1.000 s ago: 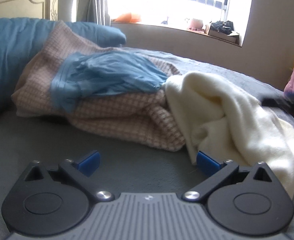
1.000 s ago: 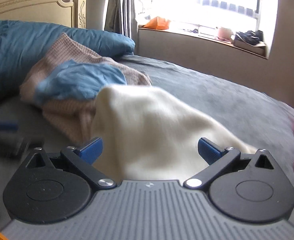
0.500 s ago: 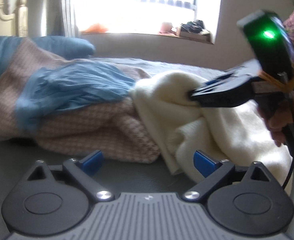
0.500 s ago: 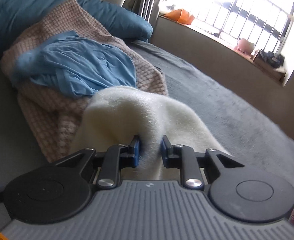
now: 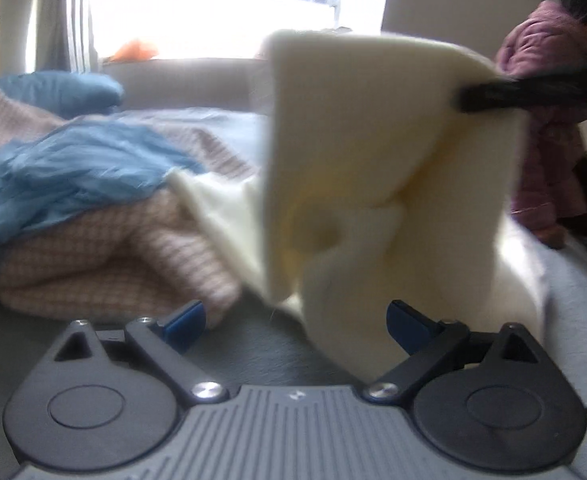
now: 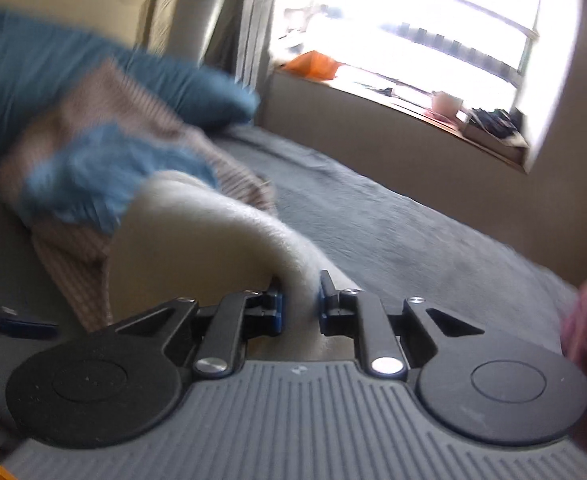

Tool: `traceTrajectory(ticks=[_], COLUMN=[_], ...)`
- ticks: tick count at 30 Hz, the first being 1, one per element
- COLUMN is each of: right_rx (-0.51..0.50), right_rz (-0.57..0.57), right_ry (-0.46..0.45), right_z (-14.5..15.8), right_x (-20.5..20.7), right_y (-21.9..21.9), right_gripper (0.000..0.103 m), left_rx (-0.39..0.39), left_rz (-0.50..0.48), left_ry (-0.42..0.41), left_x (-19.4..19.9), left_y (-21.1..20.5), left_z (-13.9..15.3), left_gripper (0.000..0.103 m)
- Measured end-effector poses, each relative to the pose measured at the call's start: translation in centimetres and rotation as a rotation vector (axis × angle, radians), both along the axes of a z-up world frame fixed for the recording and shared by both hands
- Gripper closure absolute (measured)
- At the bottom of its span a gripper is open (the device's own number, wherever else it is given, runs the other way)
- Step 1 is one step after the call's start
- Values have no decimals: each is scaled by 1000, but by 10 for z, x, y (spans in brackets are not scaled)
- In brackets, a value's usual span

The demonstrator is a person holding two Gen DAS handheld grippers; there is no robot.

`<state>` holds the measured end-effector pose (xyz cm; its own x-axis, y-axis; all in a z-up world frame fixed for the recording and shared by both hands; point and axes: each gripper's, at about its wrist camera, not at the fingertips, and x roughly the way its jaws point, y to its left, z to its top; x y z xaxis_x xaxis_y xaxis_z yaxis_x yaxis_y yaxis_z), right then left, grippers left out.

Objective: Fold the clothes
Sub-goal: 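Lift and pull the sweater with the right tool to spread it out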

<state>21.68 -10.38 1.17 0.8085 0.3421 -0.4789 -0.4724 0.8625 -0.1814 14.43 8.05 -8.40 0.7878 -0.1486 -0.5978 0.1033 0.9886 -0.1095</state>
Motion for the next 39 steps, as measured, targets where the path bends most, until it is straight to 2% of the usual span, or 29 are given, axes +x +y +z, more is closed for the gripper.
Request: traceTrajectory(ticks=[3,7,10,12,13,16,18,20,21,23,25,27,28,30,31,32,33,36,38,39], right_rx=[69,253,321,382,386,318,254,226,222,180,165,186,193,182,154,113,53,-155,-294,-361], right_rz=[-67,-174,-270,-364,-415,-532,-595,-621,-618,-585,-548,-481,-426,-291,-210,-138,-82,-9,-49,-86], right_ry=[-28,-31,20,96,136,357,503,603,624,585,477,358,307,247,233,225,209,185,188,197], right_z=[25,49,37,11,-5,-65,-93,-101,-98,-77,-49,-26,-17,-3,-2,-1,-6,-40,-70,-85], right_x=[-42,-117,-171,-201,-214,-241,-255,-270,-277,-286,-286,-272,-259,-222,-202,-179,-159,-100,-64,-45], right_y=[-59,-136,-181,-211,-224,-253,-270,-286,-294,-300,-303,-297,-287,-255,-230,-204,-179,-115,-89,-81], right_gripper=[90,90,90,90,89,86,84,84,81,76,68,52,50,42,39,31,25,24,26,33], left_rx=[-24,-49,-22,1,13,39,43,48,50,55,59,68,75,93,98,102,101,107,115,120], left_rz=[-51,-115,-157,-183,-195,-227,-238,-248,-254,-265,-276,-281,-280,-284,-284,-284,-283,-280,-277,-274], left_ry=[-38,-49,-58,-49,-44,-24,-3,19,30,51,73,95,106,110,106,101,96,83,76,73], left_x=[-13,-30,-41,-46,-48,-54,-58,-63,-65,-69,-74,-78,-80,-88,-93,-98,-103,-114,-121,-123], left_y=[-6,-16,-29,-39,-44,-57,-62,-67,-70,-75,-80,-84,-87,-90,-91,-92,-91,-87,-84,-82], left_z=[10,22,29,28,28,26,24,22,21,20,18,17,17,19,23,26,30,38,43,43], left_gripper=[5,5,5,4,4,4,4,4,4,4,4,4,4,4,4,4,4,4,4,4])
